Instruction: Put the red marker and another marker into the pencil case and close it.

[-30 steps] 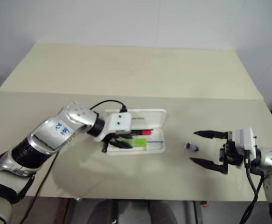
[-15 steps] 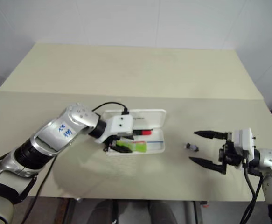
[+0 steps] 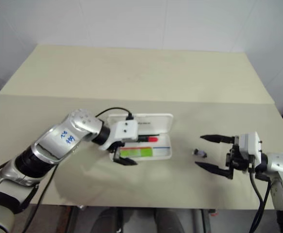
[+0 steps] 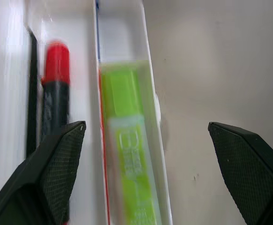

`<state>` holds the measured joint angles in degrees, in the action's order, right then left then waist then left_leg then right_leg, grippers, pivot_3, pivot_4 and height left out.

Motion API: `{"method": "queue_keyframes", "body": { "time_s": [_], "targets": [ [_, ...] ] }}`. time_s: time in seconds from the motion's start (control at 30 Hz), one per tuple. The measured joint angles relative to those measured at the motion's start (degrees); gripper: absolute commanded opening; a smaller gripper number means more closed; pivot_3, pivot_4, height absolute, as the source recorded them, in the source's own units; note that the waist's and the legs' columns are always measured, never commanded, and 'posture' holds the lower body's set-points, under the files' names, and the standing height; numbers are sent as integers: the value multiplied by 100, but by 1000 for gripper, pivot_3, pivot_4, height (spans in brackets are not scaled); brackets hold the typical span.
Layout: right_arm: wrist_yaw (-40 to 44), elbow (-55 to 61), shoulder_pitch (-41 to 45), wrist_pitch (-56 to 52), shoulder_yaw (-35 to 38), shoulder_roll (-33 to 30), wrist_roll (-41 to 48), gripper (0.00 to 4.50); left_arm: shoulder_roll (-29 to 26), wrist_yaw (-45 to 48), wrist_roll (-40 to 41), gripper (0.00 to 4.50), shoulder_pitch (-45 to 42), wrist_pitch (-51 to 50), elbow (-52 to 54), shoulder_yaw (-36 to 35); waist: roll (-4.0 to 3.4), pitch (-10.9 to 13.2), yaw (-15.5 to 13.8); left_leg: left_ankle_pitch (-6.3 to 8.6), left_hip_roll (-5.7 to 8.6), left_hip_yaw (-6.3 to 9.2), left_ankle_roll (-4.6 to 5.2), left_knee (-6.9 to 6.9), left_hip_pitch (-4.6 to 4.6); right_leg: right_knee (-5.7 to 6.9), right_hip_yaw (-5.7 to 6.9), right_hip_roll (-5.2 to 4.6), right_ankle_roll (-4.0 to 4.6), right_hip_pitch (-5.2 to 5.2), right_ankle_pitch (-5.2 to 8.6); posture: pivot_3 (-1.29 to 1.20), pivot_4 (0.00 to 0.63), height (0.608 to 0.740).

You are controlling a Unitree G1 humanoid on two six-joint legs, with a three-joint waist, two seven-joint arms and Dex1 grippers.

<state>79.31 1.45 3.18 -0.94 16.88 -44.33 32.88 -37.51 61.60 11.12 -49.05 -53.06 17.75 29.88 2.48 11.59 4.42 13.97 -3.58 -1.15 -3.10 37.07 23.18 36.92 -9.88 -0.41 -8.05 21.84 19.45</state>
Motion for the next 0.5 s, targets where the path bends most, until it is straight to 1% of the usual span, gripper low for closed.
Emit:
{"method": "queue_keyframes", "body": {
  "time_s": [0.13, 0.27, 0.4, 0.5],
  "targets": [
    [-290, -166, -26, -26, -97, -28, -383, 4500, 73, 1, 307, 4454, 99, 127, 33, -534, -1, 0, 18, 0, 0, 1, 0, -4, -2, 0, 2, 0, 1, 1, 1, 0, 150, 740],
    [-307, -380, 25, -235, -143, -295, -564, 4500, 25, 249, 781, 4454, 663, 487, 329, -1031, -3, 0, 27, 1, -1, 0, 0, -6, -2, -1, 3, -3, 2, 1, 1, 0, 150, 740],
    [-255, -765, 422, -297, -336, -475, -764, 4500, -128, 452, 1191, 4454, 993, 632, 540, -1347, -2, 1, 33, 0, 0, 0, 0, 0, -13, -1, 6, -5, 1, -11, 0, 0, 150, 740],
    [-129, -1007, 747, -361, -631, -546, -927, 4500, -151, 490, 1408, 4454, 1232, 820, 608, -1617, -2, 1, 40, 0, -1, 0, 0, 2, -22, -6, 5, -5, 5, -23, 2, 0, 150, 740]
  ]
}}
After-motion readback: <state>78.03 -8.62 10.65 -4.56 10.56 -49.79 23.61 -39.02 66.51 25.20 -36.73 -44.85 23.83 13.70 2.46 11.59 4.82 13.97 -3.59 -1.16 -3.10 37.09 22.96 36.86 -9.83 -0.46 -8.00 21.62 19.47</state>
